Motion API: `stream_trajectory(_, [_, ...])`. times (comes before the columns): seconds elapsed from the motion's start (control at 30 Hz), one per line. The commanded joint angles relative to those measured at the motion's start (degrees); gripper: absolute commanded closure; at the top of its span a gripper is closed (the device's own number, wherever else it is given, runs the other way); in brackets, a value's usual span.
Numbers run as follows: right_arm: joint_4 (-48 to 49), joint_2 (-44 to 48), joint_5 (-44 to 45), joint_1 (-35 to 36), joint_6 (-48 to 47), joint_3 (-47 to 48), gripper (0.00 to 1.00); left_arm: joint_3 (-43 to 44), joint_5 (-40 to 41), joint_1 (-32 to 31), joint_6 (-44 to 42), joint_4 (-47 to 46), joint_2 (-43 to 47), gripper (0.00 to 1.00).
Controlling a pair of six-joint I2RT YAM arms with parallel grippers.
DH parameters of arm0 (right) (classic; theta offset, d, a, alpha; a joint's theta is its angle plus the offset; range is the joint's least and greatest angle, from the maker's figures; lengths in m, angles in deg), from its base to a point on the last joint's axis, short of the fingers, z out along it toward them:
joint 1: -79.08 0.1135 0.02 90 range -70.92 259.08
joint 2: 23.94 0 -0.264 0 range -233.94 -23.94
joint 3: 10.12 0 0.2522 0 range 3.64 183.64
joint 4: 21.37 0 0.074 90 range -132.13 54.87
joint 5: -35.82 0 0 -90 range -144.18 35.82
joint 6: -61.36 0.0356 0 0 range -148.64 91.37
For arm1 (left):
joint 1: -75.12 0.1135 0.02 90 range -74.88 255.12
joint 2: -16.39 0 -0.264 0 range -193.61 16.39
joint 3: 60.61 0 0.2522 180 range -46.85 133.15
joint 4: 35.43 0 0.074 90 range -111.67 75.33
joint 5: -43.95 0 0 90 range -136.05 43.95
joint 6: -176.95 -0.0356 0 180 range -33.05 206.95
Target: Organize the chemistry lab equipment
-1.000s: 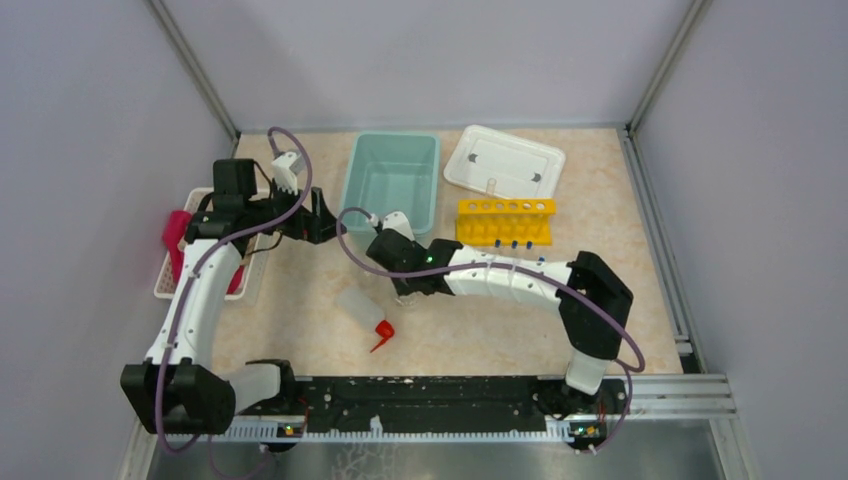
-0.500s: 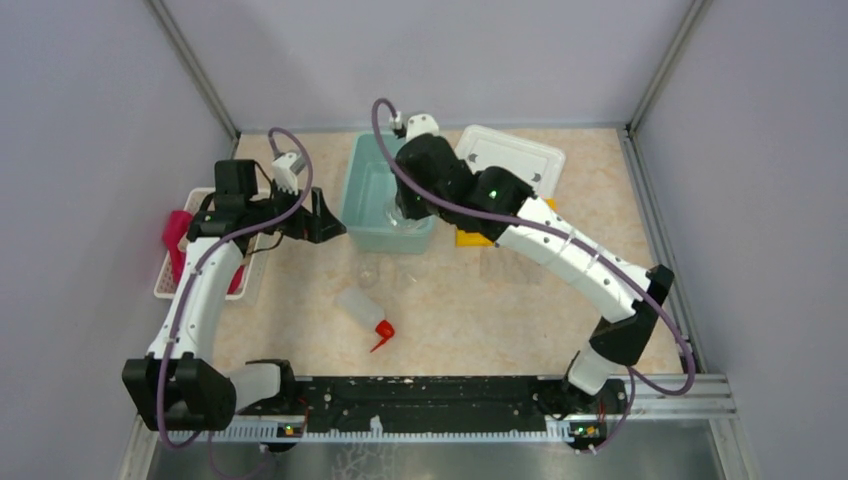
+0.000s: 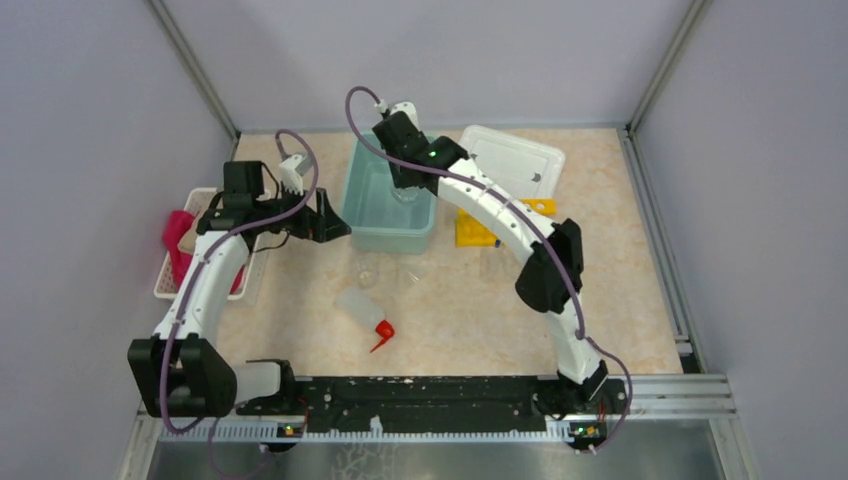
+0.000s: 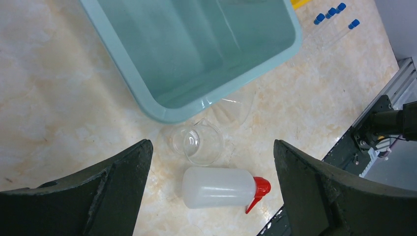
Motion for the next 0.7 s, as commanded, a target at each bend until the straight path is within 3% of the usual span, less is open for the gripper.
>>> stream_trajectory(0.0, [5.39, -4.45, 1.57, -1.77, -1.07, 7.34, 1.0, 0.77, -3.64, 0.18, 0.4, -2.58, -3.65, 0.01])
stream_trajectory(0.13, [6.67, -9.34, 2.12, -2.55, -1.9, 11.29, 1.0, 0.3, -3.4, 0.24, -0.45, -3.19, -4.46, 0.03])
stream_trajectory(0.67, [16.83, -21.58, 3.81, -4.21, -4.56, 12.67, 1.0, -2.03, -4.52, 0.2, -1.14, -4.18, -3.58, 0.05])
